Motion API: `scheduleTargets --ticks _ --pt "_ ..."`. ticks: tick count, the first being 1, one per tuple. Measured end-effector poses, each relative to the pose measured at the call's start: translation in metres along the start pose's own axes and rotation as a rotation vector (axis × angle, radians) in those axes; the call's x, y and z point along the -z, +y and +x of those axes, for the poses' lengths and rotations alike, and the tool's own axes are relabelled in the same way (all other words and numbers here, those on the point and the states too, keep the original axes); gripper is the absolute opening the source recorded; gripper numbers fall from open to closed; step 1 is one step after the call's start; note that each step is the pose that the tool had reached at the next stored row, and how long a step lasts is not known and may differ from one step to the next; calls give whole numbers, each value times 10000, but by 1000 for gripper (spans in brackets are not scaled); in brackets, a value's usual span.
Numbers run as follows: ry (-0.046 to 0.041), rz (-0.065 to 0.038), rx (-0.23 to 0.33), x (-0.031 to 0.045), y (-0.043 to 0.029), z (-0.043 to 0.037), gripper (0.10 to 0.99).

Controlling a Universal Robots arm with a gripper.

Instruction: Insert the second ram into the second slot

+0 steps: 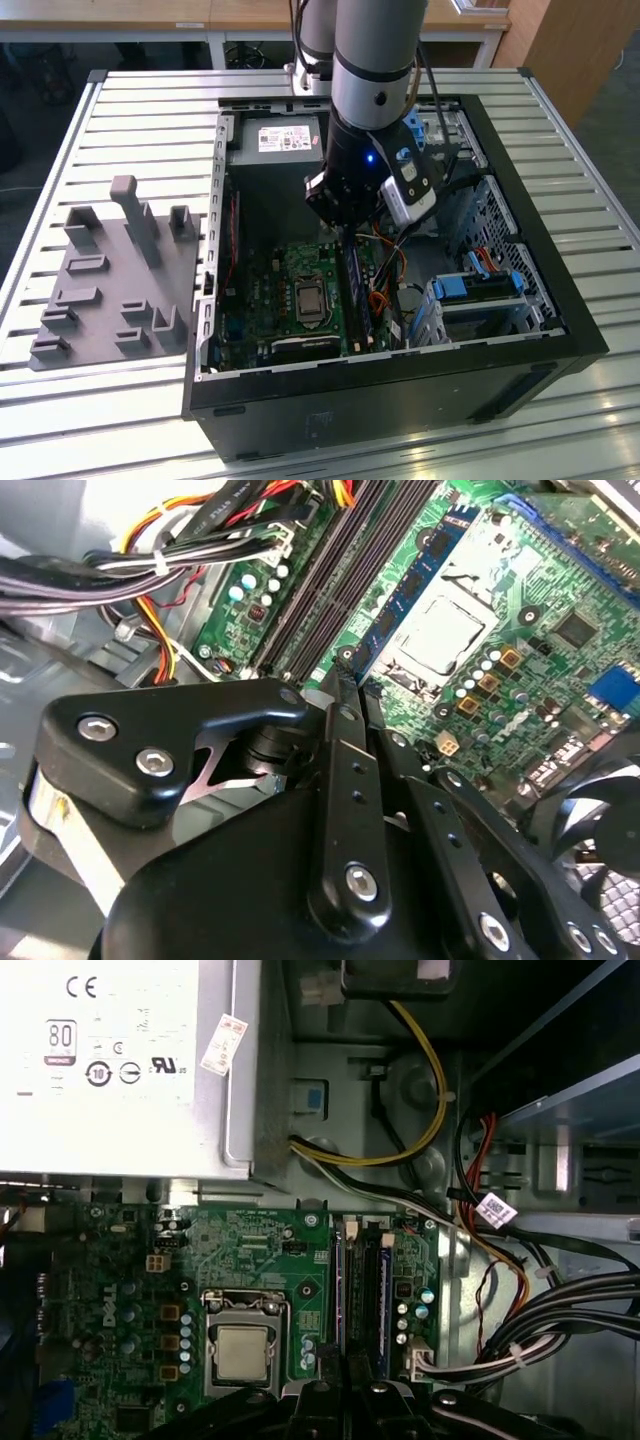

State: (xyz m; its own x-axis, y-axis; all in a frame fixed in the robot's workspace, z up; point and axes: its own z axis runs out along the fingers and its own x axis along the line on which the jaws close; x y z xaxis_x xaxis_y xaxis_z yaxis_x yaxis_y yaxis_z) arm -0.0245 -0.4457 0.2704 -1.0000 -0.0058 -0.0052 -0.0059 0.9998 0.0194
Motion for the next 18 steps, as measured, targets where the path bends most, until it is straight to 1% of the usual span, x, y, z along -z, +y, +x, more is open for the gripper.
scheduleTargets --ticks 6,14,18 --pt "-1 0 -46 -98 -2 1 137" --pt "-2 -2 -64 -122 -33 1 137" --pt "-2 -1 -76 -157 -36 1 137"
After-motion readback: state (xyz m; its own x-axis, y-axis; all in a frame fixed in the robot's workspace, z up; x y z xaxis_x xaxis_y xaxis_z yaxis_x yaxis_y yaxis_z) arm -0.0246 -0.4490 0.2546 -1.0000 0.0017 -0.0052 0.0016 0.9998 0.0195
